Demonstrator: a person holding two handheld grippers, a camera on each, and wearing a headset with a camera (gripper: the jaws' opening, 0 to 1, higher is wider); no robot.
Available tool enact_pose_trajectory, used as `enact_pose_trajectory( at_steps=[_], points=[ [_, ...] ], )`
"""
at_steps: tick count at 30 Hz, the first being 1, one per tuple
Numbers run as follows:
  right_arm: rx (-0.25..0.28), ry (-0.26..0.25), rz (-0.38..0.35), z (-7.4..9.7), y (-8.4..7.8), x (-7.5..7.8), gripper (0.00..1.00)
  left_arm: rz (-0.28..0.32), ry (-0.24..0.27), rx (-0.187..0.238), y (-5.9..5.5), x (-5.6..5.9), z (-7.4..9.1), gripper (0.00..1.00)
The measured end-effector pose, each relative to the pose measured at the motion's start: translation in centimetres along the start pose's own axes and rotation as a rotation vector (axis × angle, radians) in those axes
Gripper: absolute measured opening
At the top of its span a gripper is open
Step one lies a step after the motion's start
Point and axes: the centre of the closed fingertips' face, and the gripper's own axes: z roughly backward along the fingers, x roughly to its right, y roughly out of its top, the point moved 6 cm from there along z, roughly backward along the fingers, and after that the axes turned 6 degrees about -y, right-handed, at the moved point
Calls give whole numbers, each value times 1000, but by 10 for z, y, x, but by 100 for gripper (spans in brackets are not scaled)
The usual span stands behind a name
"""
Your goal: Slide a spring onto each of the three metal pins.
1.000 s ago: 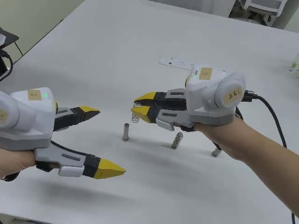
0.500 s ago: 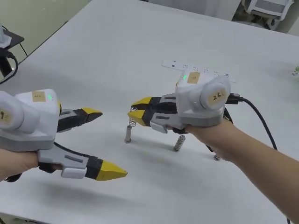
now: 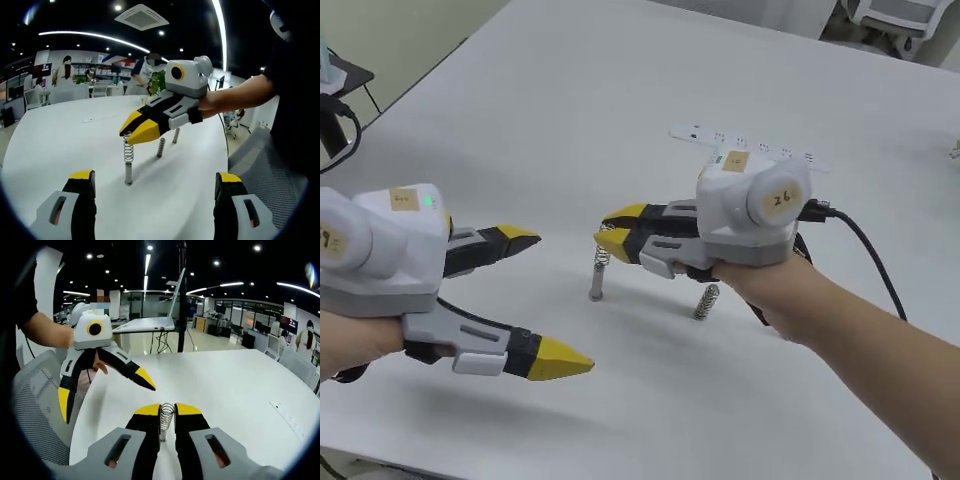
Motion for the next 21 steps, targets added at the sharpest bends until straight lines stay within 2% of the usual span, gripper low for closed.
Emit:
enact_pose_trajectory(
  at_steps=[21],
  points=[
    [-19, -3, -37, -6, -12, -2, 7, 9, 7, -3, -4, 0, 3, 96]
  ],
)
